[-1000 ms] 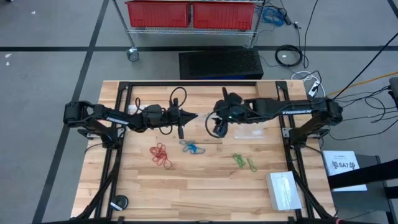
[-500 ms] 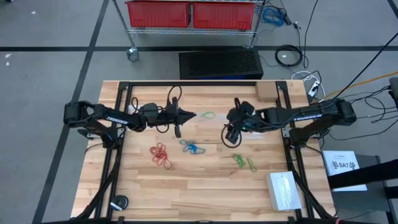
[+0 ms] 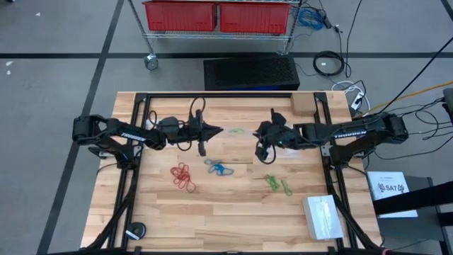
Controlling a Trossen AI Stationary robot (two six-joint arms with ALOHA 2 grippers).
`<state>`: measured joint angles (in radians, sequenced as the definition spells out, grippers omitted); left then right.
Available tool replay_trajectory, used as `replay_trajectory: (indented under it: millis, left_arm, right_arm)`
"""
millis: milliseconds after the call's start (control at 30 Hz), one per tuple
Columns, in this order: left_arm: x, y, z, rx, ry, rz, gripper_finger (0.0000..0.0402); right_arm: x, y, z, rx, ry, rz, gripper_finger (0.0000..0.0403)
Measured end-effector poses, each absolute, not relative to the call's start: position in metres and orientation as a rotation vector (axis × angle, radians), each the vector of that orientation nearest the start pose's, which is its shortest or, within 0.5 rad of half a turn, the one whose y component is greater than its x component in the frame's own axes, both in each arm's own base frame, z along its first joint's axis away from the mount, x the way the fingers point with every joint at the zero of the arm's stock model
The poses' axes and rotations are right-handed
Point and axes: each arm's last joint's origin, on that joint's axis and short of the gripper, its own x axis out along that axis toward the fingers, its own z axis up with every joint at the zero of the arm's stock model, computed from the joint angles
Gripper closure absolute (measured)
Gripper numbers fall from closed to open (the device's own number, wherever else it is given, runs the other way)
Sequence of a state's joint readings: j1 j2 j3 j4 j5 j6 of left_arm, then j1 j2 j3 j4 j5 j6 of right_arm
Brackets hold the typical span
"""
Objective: Sort rubber bands
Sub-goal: Put the green rubber band into the center transparent zip bag
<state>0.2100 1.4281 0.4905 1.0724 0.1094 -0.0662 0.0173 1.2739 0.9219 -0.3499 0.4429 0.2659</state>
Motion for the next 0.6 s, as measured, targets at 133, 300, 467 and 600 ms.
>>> replay_trajectory:
  millis: [133, 300, 467, 600]
  left_arm:
    - [0.267, 0.053, 0.217, -0.044, -0.141, 0.092, 0.0402]
    - [0.267, 0.053, 0.218, -0.049, -0.144, 0.090, 0.0402]
    - [0.267, 0.053, 0.217, -0.051, -0.138, 0.096, 0.0402]
    - [0.268, 0.053, 0.216, -0.054, -0.121, 0.101, 0.0402]
  right_arm:
    - [0.269, -0.011, 0.281, 0.083, 0.584, -0.491, 0.0393]
    - [0.270, -0.011, 0.286, 0.079, 0.581, -0.451, 0.0396]
    - [0.270, -0.012, 0.286, 0.148, 0.583, -0.442, 0.0371]
    - [0.260, -0.011, 0.288, 0.200, 0.654, -0.463, 0.0323]
